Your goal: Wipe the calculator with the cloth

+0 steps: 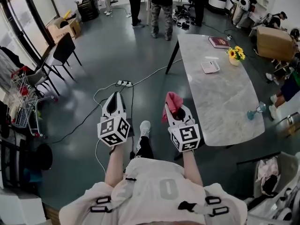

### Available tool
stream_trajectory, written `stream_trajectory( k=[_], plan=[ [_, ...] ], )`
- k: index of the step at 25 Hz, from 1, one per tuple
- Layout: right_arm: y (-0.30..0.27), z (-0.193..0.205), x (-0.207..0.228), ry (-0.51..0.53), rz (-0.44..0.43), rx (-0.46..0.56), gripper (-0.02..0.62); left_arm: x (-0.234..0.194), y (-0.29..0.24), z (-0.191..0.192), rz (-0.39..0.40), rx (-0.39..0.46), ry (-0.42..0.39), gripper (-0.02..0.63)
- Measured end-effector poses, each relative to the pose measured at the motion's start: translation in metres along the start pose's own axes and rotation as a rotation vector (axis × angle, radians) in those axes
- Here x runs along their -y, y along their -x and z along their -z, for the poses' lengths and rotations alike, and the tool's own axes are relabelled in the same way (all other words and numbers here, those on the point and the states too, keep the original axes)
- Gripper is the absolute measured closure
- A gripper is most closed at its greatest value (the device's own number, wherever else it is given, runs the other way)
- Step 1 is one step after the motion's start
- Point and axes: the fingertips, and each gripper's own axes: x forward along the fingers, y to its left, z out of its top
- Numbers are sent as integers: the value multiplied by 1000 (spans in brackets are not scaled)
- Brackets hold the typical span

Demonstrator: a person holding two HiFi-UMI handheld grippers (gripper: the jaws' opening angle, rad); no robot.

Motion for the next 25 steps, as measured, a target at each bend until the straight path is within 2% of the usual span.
stream_trajectory(
  k=[4, 9, 17, 25],
  plan=[
    [-34, -10, 20, -11, 5, 25, 540, 3, -38, -3, 17, 17, -35, 586],
    [-87, -1, 43, -22, -16, 15, 540, 3, -93, 14, 34, 2, -58, 585],
    [-196, -9, 112, -41, 2, 1, 540, -8, -229, 21, 68, -33, -37, 584],
    [-321, -37, 163, -17, -2, 24, 538, -36, -353, 3, 105, -8, -61, 584]
  ],
)
